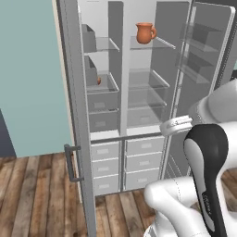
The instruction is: There's a steak in the fridge that needs to be moved to the freezer for freezing. Pick up the steak from the fridge, place it on any shelf in the freezer, and close the fridge and freezer doors when done.
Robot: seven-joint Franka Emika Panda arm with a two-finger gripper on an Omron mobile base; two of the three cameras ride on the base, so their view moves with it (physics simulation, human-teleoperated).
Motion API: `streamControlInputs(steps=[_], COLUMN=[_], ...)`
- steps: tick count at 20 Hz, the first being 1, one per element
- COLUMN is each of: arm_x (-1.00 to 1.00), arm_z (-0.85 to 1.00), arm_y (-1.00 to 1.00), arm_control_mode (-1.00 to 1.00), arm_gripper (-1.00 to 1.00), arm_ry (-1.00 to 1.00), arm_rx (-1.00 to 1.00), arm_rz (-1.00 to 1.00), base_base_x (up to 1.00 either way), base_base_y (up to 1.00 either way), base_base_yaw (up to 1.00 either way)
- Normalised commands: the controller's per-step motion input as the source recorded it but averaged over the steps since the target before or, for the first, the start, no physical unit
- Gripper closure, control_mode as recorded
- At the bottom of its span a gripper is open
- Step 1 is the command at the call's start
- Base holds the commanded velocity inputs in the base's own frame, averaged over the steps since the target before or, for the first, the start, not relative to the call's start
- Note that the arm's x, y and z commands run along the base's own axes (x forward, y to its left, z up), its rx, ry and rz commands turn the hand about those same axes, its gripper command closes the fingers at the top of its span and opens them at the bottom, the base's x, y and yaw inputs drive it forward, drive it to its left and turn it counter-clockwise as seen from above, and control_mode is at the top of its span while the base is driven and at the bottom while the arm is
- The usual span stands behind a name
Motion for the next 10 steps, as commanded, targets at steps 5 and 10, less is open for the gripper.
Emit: streamControlInputs(steps=[5,10], arm_x=[0.00,0.00], arm_z=[0.00,-0.11], arm_y=[-0.31,-0.96], arm_control_mode=[-1.00,-1.00], arm_gripper=[-1.00,-1.00], arm_ry=[-0.01,-0.18], arm_rx=[0.01,0.09], arm_rz=[0.00,0.03], base_base_x=[0.00,0.00], base_base_y=[0.00,0.00], base_base_yaw=[0.00,0.00])
